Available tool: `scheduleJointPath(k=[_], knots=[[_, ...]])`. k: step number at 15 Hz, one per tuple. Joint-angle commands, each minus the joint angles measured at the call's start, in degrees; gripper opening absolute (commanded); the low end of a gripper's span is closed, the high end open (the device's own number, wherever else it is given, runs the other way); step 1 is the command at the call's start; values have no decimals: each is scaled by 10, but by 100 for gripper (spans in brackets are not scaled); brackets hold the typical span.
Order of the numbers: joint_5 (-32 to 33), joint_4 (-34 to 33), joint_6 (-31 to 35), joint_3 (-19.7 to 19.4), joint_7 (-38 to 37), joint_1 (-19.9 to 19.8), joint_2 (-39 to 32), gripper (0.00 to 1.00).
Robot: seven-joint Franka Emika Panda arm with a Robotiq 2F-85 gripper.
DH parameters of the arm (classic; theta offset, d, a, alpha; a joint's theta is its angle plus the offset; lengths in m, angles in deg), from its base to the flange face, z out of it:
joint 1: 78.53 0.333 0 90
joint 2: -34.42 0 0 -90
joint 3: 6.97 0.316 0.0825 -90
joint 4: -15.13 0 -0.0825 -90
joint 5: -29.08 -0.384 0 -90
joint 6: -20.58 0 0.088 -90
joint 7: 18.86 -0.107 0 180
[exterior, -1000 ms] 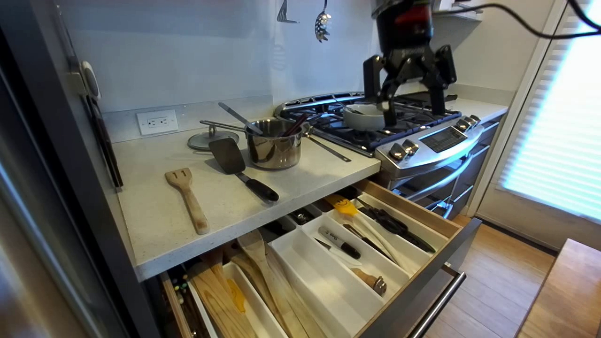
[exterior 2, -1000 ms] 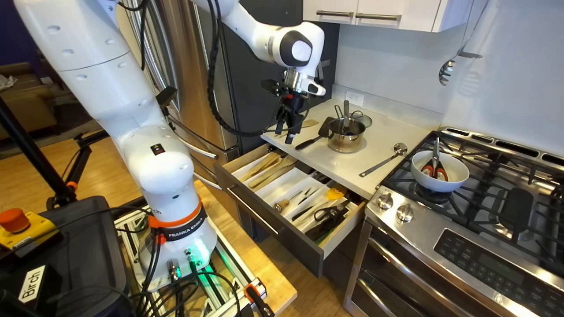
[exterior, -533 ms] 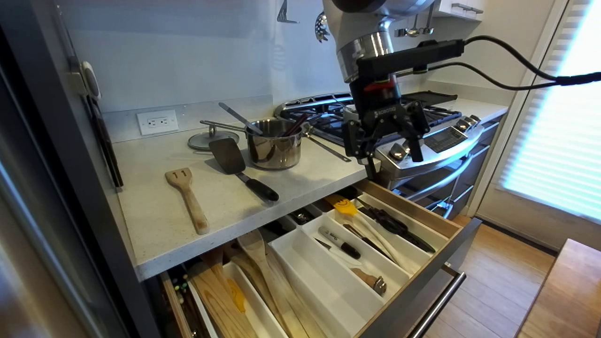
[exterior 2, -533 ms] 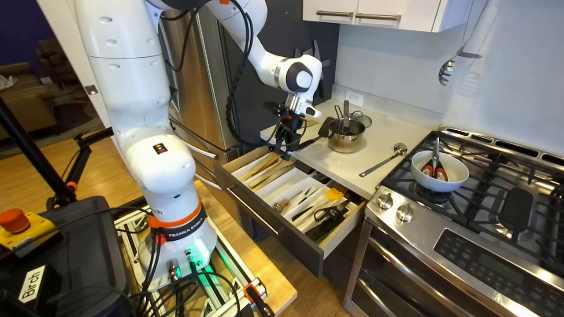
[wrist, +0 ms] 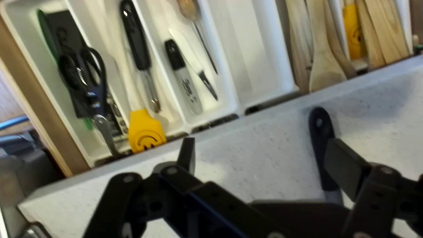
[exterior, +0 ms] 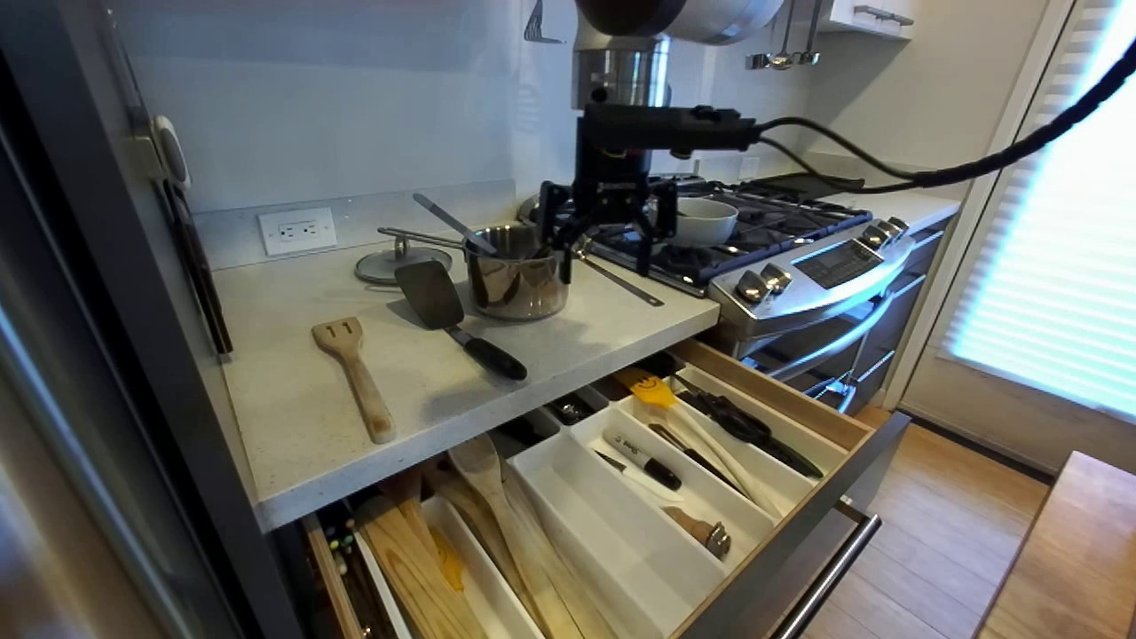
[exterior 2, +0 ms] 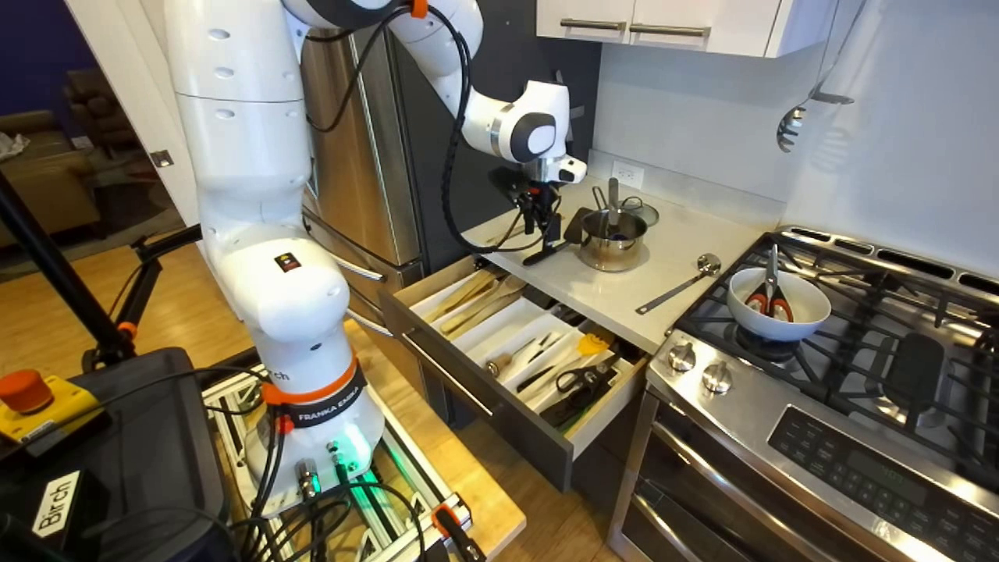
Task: Move the black spatula from the countertop to the tray
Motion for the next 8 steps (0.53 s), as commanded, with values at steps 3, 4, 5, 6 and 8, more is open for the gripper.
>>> scheduleJointPath(k=[3, 4, 5, 6, 8], knots=[[-77, -125, 51, 30, 71, 24, -141, 100], [-99, -147, 30, 37, 88, 20, -160, 100], [-65, -94, 50, 15, 53, 39, -107, 100], [-81, -113, 49, 20, 66, 39, -129, 100], [-89, -136, 47, 22, 76, 38, -154, 100]])
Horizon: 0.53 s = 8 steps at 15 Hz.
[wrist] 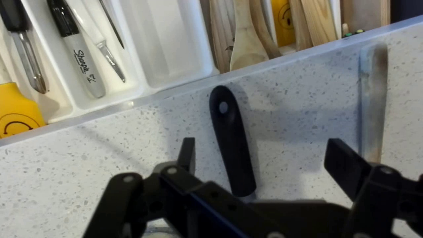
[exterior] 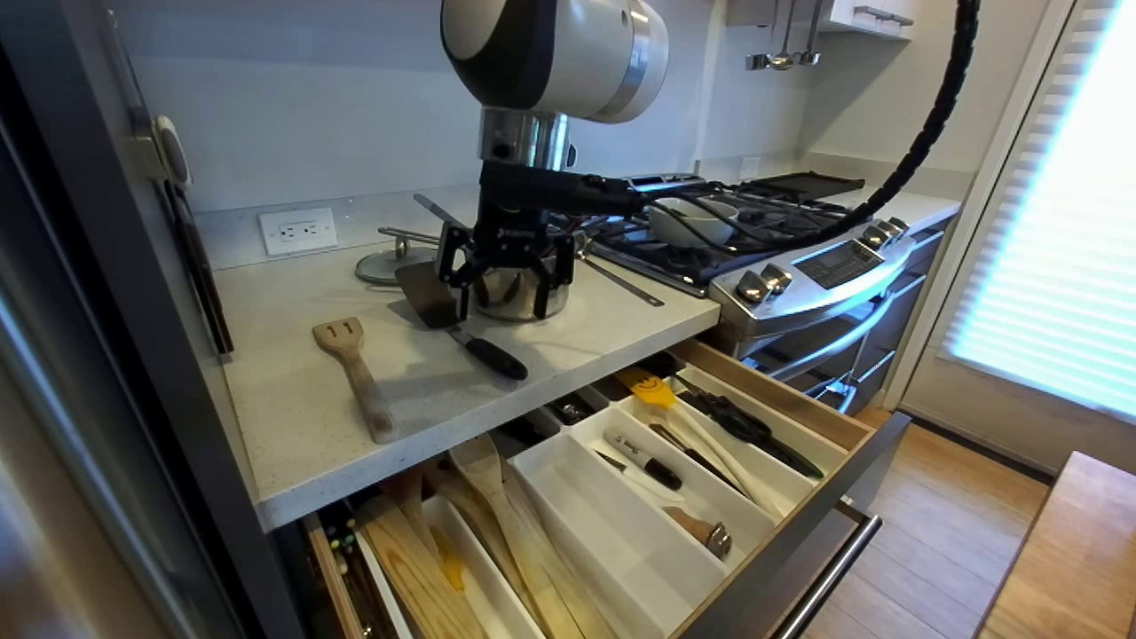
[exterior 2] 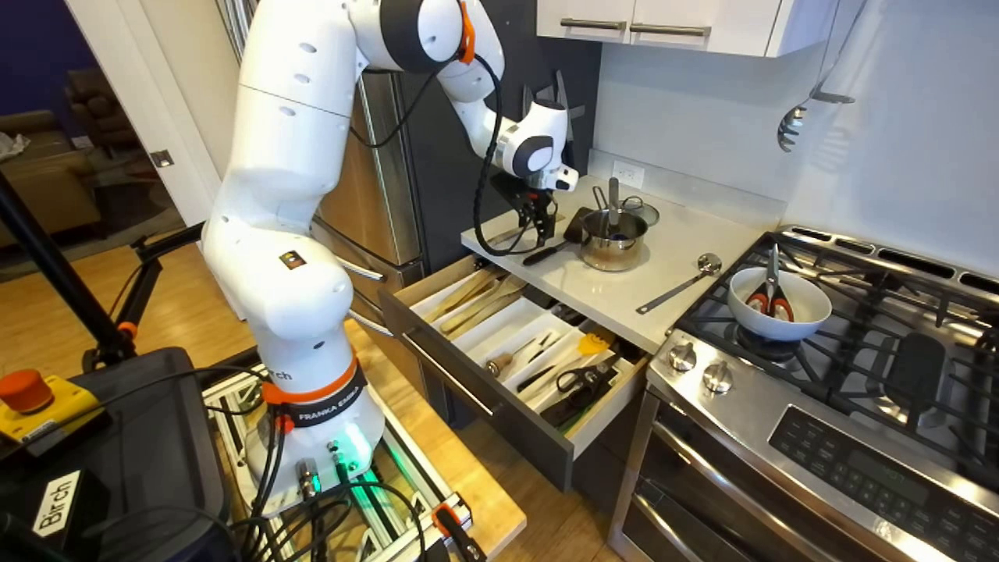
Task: Move the black spatula from the countertop to the tray
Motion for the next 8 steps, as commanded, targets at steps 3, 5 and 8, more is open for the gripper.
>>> scheduleJointPath(k=[3, 5, 8], knots=[[32, -20, 14, -35, -9, 31, -25, 100], [61, -32, 9, -57, -26, 50, -41, 100], [64, -56, 8, -56, -10, 53, -72, 99]])
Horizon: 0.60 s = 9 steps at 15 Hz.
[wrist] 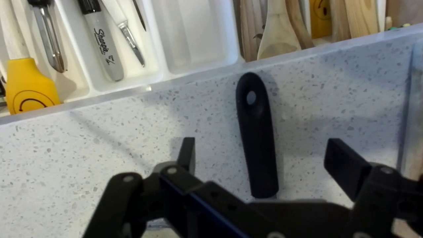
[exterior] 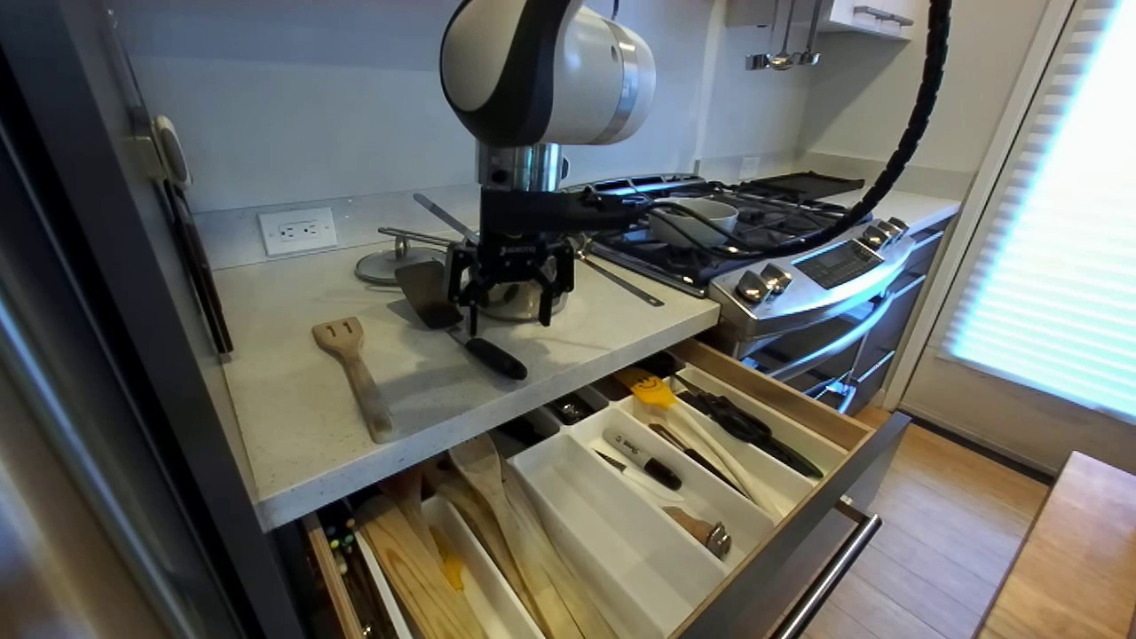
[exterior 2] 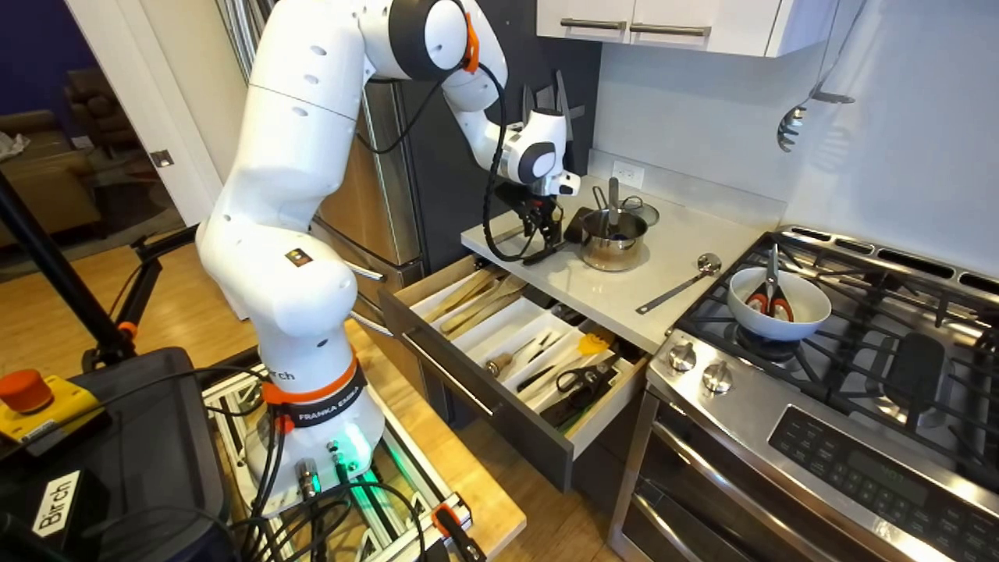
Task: Move the black spatula from the countertop to the tray
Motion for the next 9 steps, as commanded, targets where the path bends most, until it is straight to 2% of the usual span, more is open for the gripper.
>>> scheduleJointPath(k=[1, 2, 4, 5, 6, 9], knots=[[11, -38, 2, -8, 8, 11, -47, 91], [3, -47, 4, -1, 19, 6, -58, 79], [0, -66, 3, 3, 35, 3, -80, 66], [1, -73, 1, 2, 37, 4, -88, 53], [3, -80, -1, 0, 39, 5, -96, 49], [0, -91, -6, 3, 49, 3, -105, 23]])
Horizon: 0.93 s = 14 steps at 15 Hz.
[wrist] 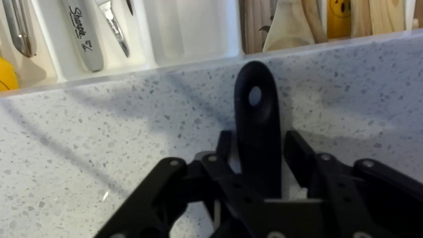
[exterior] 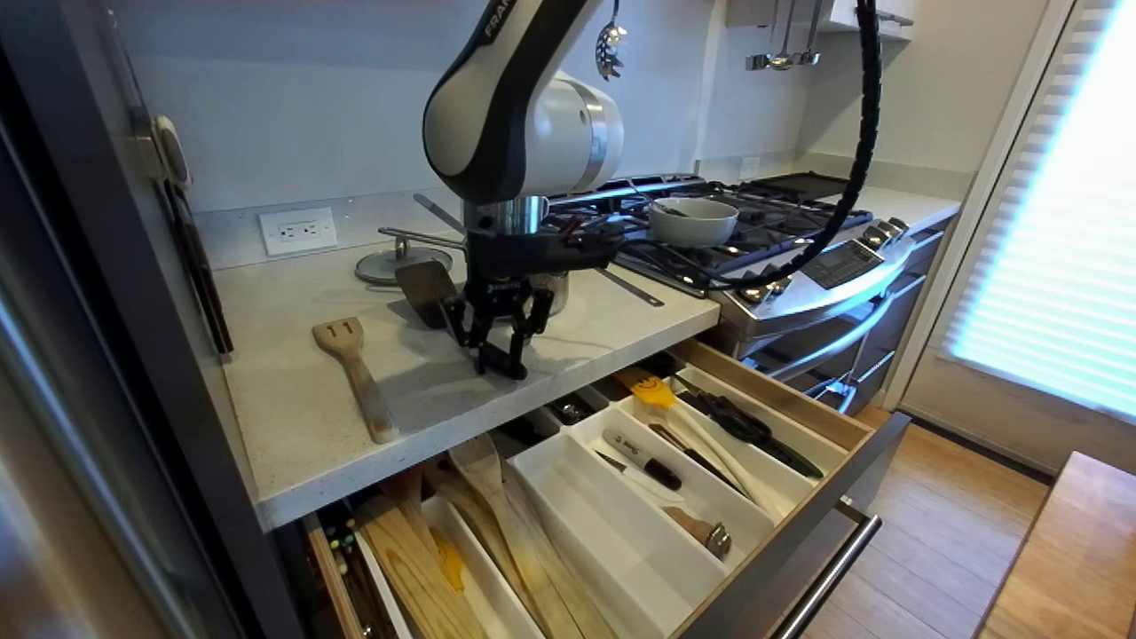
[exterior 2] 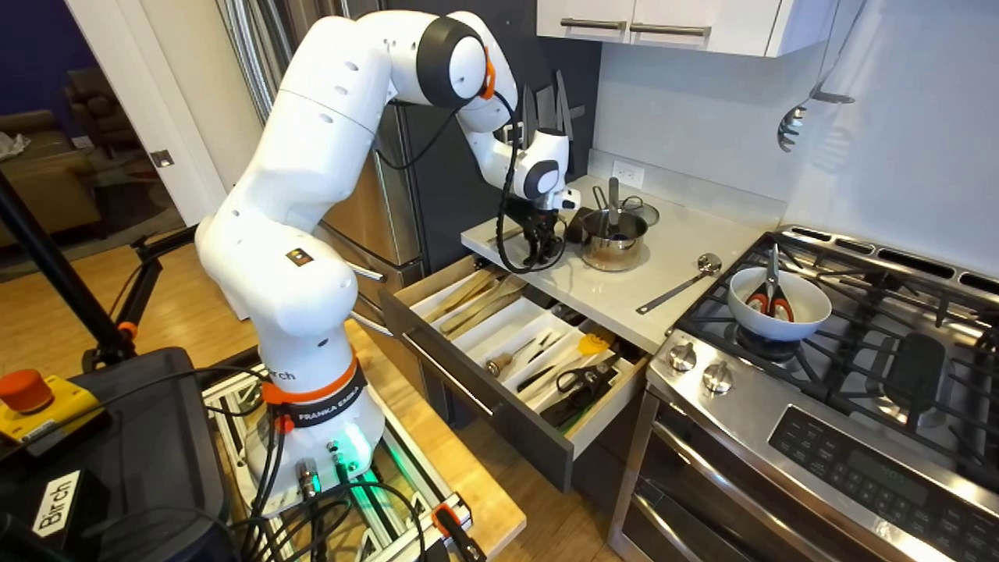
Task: Move the black spatula from the countertop to the tray
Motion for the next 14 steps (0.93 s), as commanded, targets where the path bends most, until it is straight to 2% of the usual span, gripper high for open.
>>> scheduleJointPath(k=[1, 2, 3, 5, 7, 10, 12, 14], knots=[[-6, -21, -5, 4, 19, -4, -16, 17], [-7, -16, -1, 6, 24, -5, -8, 9], [-12, -13, -1, 12, 32, -8, -2, 8], [-30, 4, -3, 34, 63, -23, 21, 8], [-64, 31, -10, 73, 124, -53, 53, 8], [-98, 83, 4, 89, 164, -74, 110, 8], [-137, 121, -11, 108, 211, -104, 152, 8], [-167, 166, -37, 108, 252, -129, 207, 8]])
